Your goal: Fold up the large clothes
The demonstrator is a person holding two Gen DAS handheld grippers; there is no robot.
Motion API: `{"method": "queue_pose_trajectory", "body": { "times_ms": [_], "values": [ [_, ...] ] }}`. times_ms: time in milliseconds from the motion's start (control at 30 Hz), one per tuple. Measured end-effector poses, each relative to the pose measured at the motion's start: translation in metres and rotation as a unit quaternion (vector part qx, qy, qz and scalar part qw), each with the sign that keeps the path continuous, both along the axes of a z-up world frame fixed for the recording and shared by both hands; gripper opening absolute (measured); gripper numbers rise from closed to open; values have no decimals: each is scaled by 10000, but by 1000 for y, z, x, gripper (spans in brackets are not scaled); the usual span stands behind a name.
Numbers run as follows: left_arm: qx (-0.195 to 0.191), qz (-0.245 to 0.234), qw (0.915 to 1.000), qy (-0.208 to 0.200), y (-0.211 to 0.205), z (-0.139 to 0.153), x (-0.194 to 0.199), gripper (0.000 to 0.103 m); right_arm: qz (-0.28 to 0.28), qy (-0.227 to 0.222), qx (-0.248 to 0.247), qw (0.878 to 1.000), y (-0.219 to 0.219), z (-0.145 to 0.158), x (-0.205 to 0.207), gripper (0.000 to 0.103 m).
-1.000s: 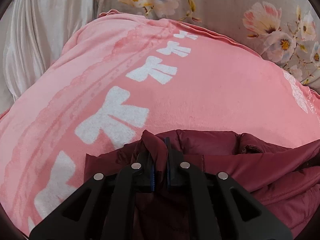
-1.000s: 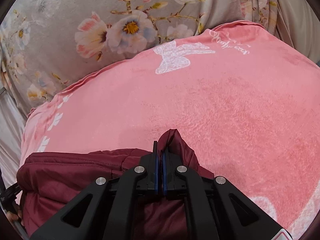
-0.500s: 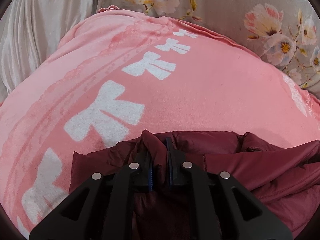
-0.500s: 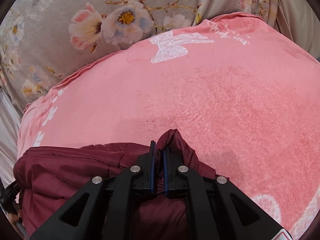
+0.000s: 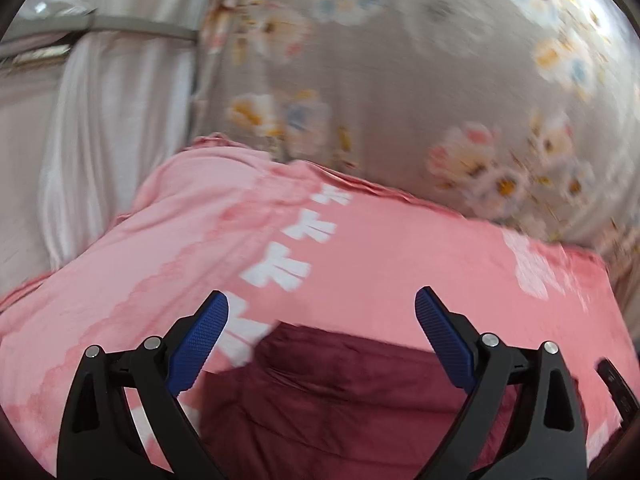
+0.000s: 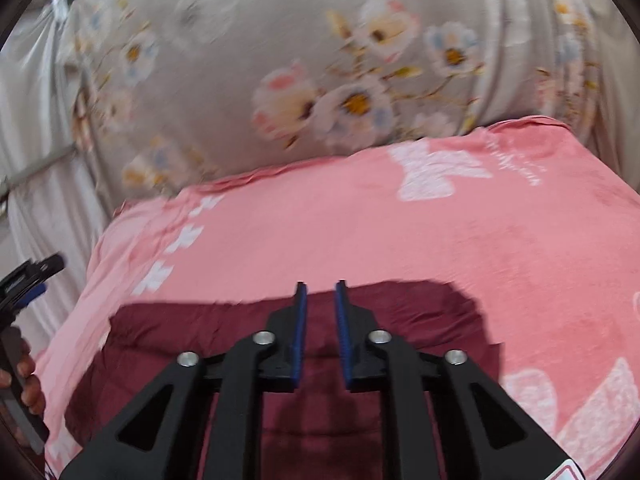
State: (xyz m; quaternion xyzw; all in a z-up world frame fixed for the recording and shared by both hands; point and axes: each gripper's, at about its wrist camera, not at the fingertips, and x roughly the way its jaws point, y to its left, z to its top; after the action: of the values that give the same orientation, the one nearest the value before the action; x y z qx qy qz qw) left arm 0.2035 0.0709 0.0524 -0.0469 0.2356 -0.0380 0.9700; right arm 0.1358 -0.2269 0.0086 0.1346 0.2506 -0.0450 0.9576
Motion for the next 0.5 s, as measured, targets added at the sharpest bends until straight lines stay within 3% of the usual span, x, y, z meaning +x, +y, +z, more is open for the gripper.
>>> {"method": "queue_pose_trajectory", "body": {
  "times_ms": [200,333,500],
  "values": [
    [691,-571,9944,555,-82,-64,14,83,334,519,-347,9975,41,-30,38,3],
    [719,-415,9931,824,-90,-95,31,83,333,753,-319,9961,42,-47,53,3],
    [404,-216,9917,1200,-76,-122,48,82,356,943,-126,9948,36,-67,63,1]
  ]
}}
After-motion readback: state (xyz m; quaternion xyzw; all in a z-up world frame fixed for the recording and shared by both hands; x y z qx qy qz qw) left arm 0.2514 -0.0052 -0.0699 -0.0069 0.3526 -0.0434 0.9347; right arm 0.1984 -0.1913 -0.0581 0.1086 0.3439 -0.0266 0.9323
